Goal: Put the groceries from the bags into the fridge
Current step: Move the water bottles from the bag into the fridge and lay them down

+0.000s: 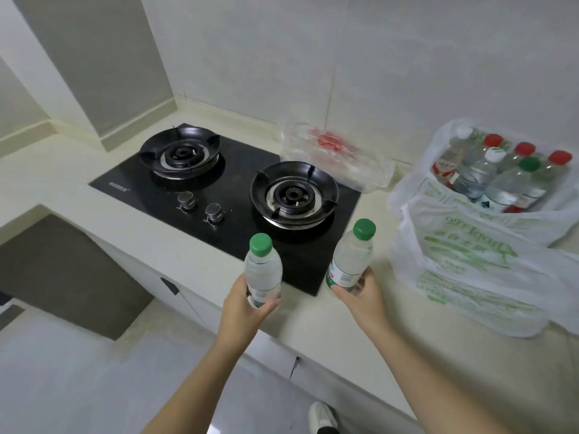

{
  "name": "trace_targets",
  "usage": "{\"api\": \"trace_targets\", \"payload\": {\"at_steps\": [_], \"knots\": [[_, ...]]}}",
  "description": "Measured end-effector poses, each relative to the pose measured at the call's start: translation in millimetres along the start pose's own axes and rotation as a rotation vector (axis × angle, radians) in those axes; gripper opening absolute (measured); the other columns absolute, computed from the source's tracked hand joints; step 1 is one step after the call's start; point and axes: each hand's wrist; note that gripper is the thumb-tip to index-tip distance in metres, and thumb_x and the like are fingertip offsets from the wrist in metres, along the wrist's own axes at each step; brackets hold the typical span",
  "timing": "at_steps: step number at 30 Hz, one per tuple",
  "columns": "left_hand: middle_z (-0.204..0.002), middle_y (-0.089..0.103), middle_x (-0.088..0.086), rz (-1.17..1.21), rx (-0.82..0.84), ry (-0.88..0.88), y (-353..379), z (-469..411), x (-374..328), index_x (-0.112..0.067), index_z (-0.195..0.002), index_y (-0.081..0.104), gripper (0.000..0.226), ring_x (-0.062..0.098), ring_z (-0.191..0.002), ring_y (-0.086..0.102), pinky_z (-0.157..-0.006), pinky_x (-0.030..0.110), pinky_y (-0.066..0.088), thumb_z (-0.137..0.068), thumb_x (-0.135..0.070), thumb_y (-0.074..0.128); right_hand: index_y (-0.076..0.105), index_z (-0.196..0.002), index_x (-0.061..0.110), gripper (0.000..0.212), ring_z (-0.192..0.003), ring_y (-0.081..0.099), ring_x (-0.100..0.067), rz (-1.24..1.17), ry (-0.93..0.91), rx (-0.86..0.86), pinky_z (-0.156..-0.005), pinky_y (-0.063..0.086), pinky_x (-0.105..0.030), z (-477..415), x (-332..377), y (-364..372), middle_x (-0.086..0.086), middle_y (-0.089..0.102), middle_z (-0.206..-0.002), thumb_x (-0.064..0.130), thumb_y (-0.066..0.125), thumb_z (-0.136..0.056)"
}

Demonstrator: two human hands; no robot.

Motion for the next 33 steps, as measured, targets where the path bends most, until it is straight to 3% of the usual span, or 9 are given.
{"api": "trace_targets", "payload": {"at_steps": [6,13,17,19,21,23,26,30,33], "knots": [[-0.115,0.063,-0.016,-0.005,-0.088,-0.001,21.2,-3.2,-1.7,-0.028,-0.128,0.05,0.065,0.003,-0.102,0.06,-0.08,0.009,0.043,-0.072,-0.031,0.084,0.059,-0.099,0.04,0.048,-0.098,0.068,-0.006,-0.009,-0.059,-0.04,-0.088,0.055,-0.037,-4.9,-13.1,5.3,0.017,0.071,-0.102,0.011,0.084,-0.07],[-0.111,0.065,-0.014,0.014,-0.165,-0.003,41.1,-2.8,-2.7,-0.022,-0.126,0.055,0.061,-0.013,-0.098,0.055,-0.073,-0.002,0.039,-0.072,-0.026,0.084,0.059,-0.1,0.045,0.048,-0.097,0.067,-0.007,-0.02,-0.136,-0.065,-0.084,0.054,-0.035,-7.4,-23.6,13.1,0.021,0.069,-0.101,0.014,0.083,-0.072],[-0.121,0.059,-0.011,0.124,-0.134,0.004,42.4,-1.8,0.9,-0.016,-0.131,0.047,0.075,-0.013,-0.107,0.053,-0.082,0.0,0.039,-0.067,-0.027,0.085,0.058,-0.109,0.037,0.052,-0.103,0.066,-0.013,-0.074,-0.155,-0.046,-0.09,0.054,-0.043,-10.7,-29.5,15.1,0.011,0.069,-0.109,0.012,0.083,-0.072],[-0.128,0.054,-0.012,0.144,-0.12,0.012,42.4,-2.0,3.3,-0.017,-0.136,0.039,0.088,-0.007,-0.116,0.051,-0.09,0.003,0.039,-0.063,-0.035,0.083,0.053,-0.121,0.025,0.062,-0.11,0.065,-0.017,-0.13,-0.171,-0.023,-0.093,0.052,-0.043,-14.4,-29.7,14.3,0.005,0.067,-0.116,0.003,0.083,-0.071],[-0.127,0.053,-0.015,0.145,-0.126,0.003,44.9,-5.4,5.7,-0.018,-0.139,0.036,0.091,-0.006,-0.116,0.051,-0.09,0.003,0.04,-0.063,-0.028,0.086,0.048,-0.126,0.015,0.069,-0.112,0.063,-0.022,-0.155,-0.192,-0.008,-0.093,0.051,-0.039,-20.1,-27.7,13.5,-0.002,0.063,-0.121,-0.003,0.083,-0.07],[-0.117,0.057,-0.019,0.122,-0.156,-0.022,50.0,-9.8,5.6,-0.023,-0.132,0.042,0.081,-0.011,-0.104,0.054,-0.08,0.001,0.042,-0.065,-0.021,0.088,0.049,-0.124,0.01,0.067,-0.108,0.064,-0.023,-0.158,-0.198,0.007,-0.089,0.053,-0.035,-24.8,-25.7,15.2,-0.007,0.064,-0.118,0.002,0.085,-0.068],[-0.102,0.062,-0.021,0.116,-0.246,-0.062,60.2,-11.7,4.7,-0.033,-0.113,0.049,0.064,-0.012,-0.09,0.059,-0.068,0.002,0.043,-0.064,-0.019,0.089,0.055,-0.115,0.011,0.063,-0.099,0.067,-0.02,-0.145,-0.172,-0.031,-0.086,0.055,-0.037,-22.5,-23.8,22.2,-0.003,0.068,-0.107,0.026,0.084,-0.061],[-0.11,0.063,-0.007,0.16,-0.272,-0.069,73.3,-6.3,2.9,-0.02,-0.125,0.047,0.077,0.008,-0.098,0.062,-0.072,0.005,0.048,-0.061,-0.025,0.089,0.054,-0.11,0.013,0.065,-0.095,0.067,-0.019,-0.129,-0.176,-0.106,-0.083,0.055,-0.039,-16.1,-25.2,29.9,0.0,0.067,-0.102,0.03,0.085,-0.056],[-0.114,0.06,-0.003,0.2,-0.257,-0.029,73.9,-8.6,0.4,-0.016,-0.128,0.043,0.09,0.011,-0.102,0.06,-0.078,0.01,0.049,-0.054,-0.031,0.092,0.051,-0.12,0.011,0.078,-0.105,0.064,-0.021,-0.133,-0.187,-0.1,-0.089,0.054,-0.039,-21.4,-24.6,28.2,-0.005,0.064,-0.112,0.03,0.088,-0.054]]}}
Point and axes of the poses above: each hand's wrist, its own z-axis away from the middle knuckle, its own y-axis out of the palm, x = y × z
